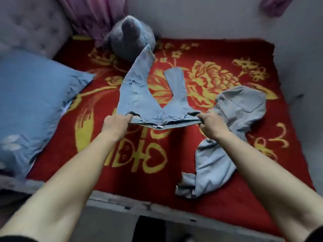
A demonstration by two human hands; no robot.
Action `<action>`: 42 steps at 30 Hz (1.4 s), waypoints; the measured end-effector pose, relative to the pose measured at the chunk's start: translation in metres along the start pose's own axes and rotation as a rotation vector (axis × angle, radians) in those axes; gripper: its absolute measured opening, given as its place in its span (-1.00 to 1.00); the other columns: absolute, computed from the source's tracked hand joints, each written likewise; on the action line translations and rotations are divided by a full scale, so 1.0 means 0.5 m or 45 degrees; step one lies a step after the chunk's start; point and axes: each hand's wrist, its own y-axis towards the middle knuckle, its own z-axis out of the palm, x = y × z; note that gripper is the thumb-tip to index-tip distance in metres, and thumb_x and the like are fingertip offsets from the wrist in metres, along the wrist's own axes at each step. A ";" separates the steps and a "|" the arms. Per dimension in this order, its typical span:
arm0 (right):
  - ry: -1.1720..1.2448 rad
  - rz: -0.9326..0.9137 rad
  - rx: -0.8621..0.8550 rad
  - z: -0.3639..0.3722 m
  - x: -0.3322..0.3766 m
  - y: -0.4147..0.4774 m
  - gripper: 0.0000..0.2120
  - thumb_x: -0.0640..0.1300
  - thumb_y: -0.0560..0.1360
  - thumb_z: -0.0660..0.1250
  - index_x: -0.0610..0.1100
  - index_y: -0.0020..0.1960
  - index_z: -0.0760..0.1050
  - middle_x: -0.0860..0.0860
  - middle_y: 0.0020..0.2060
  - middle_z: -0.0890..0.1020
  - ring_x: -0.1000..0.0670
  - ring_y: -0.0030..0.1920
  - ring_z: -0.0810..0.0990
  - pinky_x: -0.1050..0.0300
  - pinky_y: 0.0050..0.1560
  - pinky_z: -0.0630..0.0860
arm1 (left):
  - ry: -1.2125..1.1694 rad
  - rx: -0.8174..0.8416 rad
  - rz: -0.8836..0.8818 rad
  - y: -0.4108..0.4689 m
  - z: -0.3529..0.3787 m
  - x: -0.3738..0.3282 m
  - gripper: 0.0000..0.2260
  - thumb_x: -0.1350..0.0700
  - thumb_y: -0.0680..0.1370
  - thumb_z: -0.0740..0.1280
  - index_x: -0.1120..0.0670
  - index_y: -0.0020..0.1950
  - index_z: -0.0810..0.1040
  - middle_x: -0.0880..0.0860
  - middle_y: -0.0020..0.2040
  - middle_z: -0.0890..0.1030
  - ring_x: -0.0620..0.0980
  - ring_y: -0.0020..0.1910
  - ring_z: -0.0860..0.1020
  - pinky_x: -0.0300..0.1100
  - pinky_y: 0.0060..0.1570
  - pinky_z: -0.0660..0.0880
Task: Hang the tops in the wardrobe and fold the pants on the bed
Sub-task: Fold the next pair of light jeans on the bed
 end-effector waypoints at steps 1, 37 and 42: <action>-0.013 0.011 0.090 0.065 -0.018 -0.026 -0.70 -0.18 0.53 0.27 -0.05 0.24 0.58 -0.22 0.08 0.50 -0.26 0.12 0.54 -0.05 0.12 0.51 | 0.012 0.069 0.025 -0.027 0.062 -0.017 -0.57 0.24 0.56 0.15 -0.13 0.38 0.36 0.07 0.08 0.62 0.12 0.07 0.59 -0.06 -0.07 0.45; 0.428 0.550 0.087 0.581 -0.153 -0.176 -0.66 -0.17 0.55 0.23 -0.20 0.32 0.45 -0.24 0.25 0.48 -0.21 0.30 0.43 -0.01 0.30 0.30 | -0.645 0.508 -0.066 -0.180 0.538 -0.307 -0.74 0.12 0.54 0.23 0.13 0.21 0.49 0.16 0.19 0.48 0.18 0.17 0.46 0.05 0.04 0.46; 0.663 0.793 0.119 0.587 -0.196 -0.070 -0.56 -0.10 0.60 0.21 -0.20 0.45 0.37 -0.16 0.31 0.54 -0.13 0.32 0.49 0.11 0.34 0.30 | -0.980 0.270 0.163 -0.174 0.528 -0.435 -0.81 0.16 0.53 0.26 0.09 0.10 0.56 0.11 0.07 0.52 0.16 0.08 0.51 0.02 -0.08 0.48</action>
